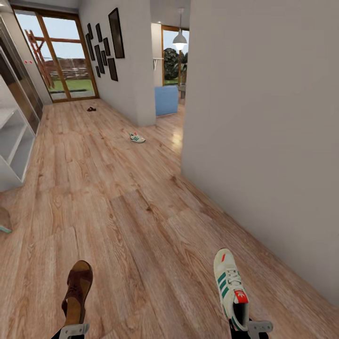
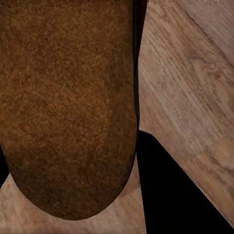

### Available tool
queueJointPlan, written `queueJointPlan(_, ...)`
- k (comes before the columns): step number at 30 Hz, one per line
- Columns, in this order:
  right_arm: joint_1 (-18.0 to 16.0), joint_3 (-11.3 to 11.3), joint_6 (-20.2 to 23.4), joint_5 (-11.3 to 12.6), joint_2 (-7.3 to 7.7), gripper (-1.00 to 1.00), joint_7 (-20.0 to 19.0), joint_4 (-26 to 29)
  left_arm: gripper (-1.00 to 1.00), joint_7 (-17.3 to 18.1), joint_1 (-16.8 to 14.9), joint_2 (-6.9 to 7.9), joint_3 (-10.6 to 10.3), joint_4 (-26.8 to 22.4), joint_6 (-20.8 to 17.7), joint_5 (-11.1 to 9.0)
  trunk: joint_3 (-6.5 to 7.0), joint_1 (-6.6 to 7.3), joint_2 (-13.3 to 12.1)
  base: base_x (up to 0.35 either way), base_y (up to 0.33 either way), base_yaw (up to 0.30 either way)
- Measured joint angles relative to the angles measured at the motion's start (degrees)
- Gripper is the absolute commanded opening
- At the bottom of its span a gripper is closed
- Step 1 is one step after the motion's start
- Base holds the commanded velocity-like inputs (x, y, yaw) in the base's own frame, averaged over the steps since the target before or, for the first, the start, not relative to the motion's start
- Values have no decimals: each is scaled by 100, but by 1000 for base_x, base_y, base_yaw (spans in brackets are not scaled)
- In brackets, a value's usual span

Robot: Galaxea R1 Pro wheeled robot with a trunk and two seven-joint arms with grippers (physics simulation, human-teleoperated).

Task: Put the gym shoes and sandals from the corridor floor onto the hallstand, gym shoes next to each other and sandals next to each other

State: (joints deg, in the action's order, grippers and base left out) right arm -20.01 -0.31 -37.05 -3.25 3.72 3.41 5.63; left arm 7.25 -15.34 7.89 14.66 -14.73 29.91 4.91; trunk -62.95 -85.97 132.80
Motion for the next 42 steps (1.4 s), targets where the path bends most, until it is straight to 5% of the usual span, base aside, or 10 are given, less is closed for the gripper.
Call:
queueJointPlan(11,-1,35,25,-30,-61,-100,-1,2,-100,-644,2,-82,22,8,-5,-32,-23,0,0,0,0,177)
queueJointPlan(42,-1,63,16,-53,-146,-100,-15,-7,-100,-635,1,-110,-4,80,16,-31,-175,0,0,2,-22,248)
